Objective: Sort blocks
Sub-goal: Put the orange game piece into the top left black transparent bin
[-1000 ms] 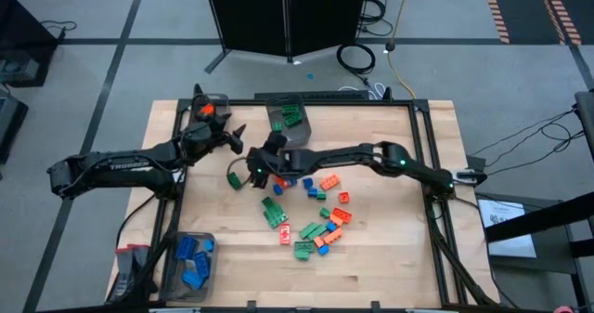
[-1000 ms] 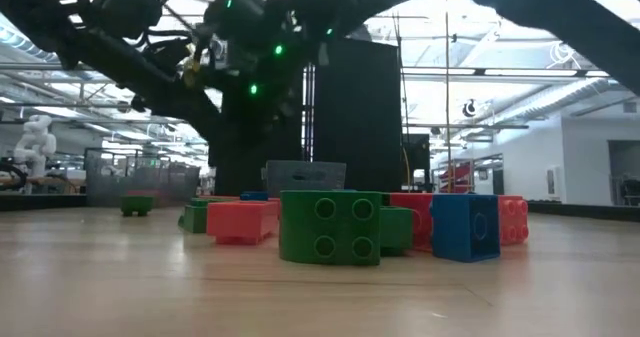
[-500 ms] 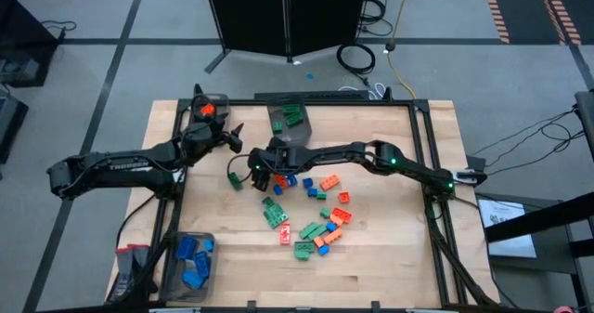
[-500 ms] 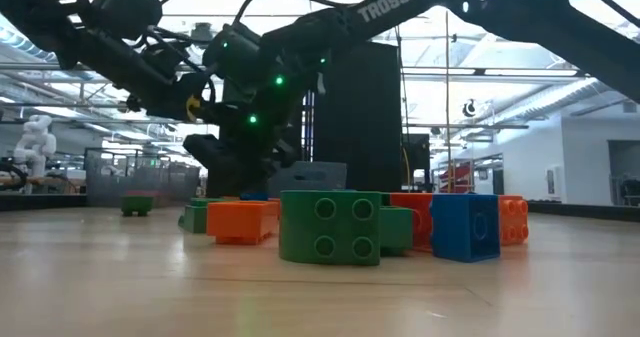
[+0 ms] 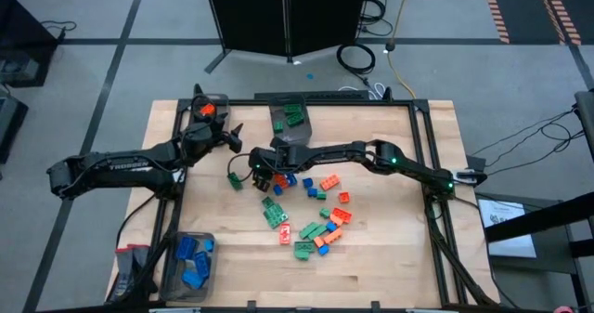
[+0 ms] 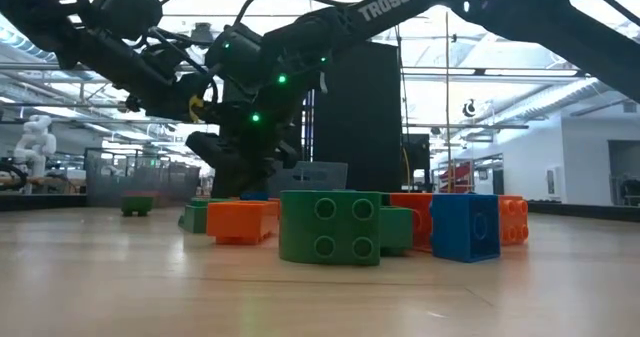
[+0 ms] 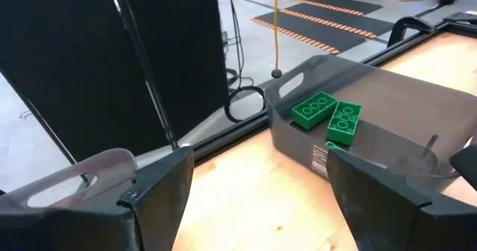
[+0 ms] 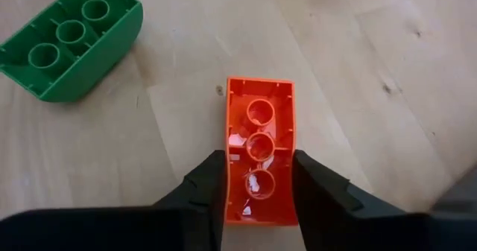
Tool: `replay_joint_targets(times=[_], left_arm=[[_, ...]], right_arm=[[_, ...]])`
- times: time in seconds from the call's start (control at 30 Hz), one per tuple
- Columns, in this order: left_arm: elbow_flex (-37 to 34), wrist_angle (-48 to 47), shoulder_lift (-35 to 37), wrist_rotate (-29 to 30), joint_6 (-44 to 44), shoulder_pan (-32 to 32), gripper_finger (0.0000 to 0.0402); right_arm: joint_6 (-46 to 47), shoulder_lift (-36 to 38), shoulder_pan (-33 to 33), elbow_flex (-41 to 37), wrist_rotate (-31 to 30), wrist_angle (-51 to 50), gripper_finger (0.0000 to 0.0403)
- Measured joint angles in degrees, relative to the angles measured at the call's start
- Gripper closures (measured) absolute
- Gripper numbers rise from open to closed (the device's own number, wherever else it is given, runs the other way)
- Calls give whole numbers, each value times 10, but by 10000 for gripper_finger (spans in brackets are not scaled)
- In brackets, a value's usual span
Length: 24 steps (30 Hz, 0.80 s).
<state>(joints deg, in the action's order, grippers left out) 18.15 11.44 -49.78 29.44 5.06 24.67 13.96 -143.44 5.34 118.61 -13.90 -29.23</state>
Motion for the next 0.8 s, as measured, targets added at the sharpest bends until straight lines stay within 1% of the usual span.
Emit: replay_joint_targets(times=[0.13, 0.27, 0.37, 0.5, 0.6, 0.7, 0.8], left_arm=[[0, 0, 0, 0, 0, 0, 93], [0, 2, 0, 0, 2, 0, 93], [0, 3, 4, 0, 5, 0, 93], [0, 2, 21, -10, 11, 0, 93], [0, 20, 39, -61, 21, -1, 93], [0, 58, 60, -144, 21, -2, 93], [0, 105, 77, -233, 18, -3, 93]], right_arm=[[0, 5, -2, 0, 5, -3, 295], [-14, 33, -9, -2, 8, -12, 295], [-31, 66, -15, -2, -17, -25, 295], [-59, 109, -24, -1, -77, -64, 295], [-74, 153, -28, -1, -127, -107, 295], [-80, 204, -37, -1, -191, -164, 295], [-95, 250, -54, -1, -251, -199, 295]])
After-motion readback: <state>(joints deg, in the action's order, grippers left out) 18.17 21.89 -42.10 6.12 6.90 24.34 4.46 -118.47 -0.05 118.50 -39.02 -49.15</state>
